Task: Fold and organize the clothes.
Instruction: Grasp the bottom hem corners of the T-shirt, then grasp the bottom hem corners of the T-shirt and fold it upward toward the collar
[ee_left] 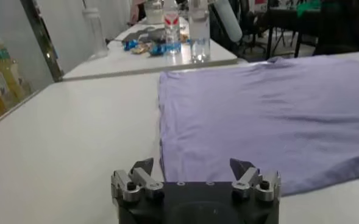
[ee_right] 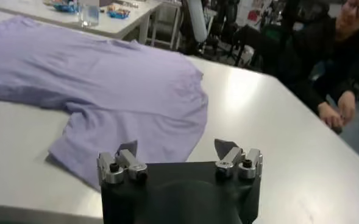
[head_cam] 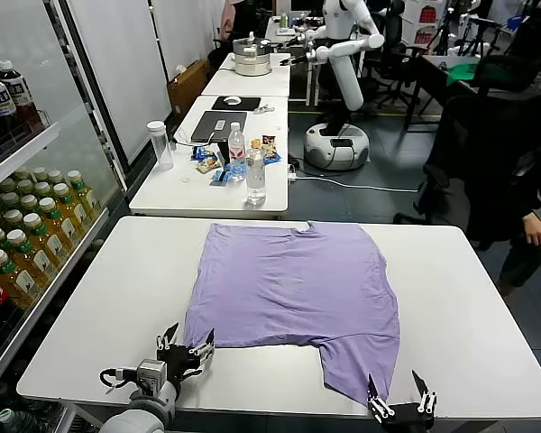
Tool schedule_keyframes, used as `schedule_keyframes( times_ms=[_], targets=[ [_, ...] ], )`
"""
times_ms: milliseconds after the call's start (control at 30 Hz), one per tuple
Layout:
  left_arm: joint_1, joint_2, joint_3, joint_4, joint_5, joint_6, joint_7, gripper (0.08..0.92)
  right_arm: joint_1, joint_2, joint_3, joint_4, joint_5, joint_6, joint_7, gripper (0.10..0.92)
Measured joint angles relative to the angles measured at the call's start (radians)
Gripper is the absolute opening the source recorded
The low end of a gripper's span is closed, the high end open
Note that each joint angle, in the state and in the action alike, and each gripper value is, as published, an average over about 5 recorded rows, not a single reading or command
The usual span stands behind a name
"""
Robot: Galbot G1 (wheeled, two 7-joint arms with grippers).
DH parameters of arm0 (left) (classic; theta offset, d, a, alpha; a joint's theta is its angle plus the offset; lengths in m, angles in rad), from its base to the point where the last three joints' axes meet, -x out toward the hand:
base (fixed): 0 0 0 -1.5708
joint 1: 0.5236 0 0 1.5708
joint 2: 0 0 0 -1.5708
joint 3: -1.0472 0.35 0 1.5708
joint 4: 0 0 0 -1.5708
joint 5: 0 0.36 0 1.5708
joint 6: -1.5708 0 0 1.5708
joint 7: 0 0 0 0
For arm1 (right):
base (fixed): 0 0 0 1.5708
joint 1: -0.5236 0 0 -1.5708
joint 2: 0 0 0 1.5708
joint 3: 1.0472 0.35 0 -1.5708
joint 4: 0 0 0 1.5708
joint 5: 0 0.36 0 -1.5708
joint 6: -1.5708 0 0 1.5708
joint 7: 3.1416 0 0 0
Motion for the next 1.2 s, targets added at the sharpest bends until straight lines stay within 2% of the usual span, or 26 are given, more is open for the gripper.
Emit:
schedule_keyframes(
  times_ms=[67,167,767,900,1200],
  targets=[
    [0.001,0.000,0.000,0.001,-0.004,0.002,-0.001,0.768,-0.001,0.000,-0.003,-0.001,0.005,-0.001,0.000,0.733],
    [0.003,0.002,0.001,0.001,-0.015,0.006,-0.002,0.688,-0.006,0.000,-0.010,-0.003,0.021,-0.002,-0.003,0.647],
    [0.033,0.018,-0.015,-0.040,-0.081,-0.014,0.020,0.169,0.006,-0.044,0.018,0.057,0.091,-0.013,-0.041,0.151],
    [0.032,0.030,-0.020,-0.058,-0.091,-0.041,0.028,0.103,0.019,-0.067,0.050,0.099,0.117,-0.014,-0.047,0.125],
    [0.008,0.067,-0.022,-0.083,-0.119,-0.091,0.049,0.097,0.113,-0.131,0.121,0.115,0.195,-0.021,-0.041,0.125]
  ],
)
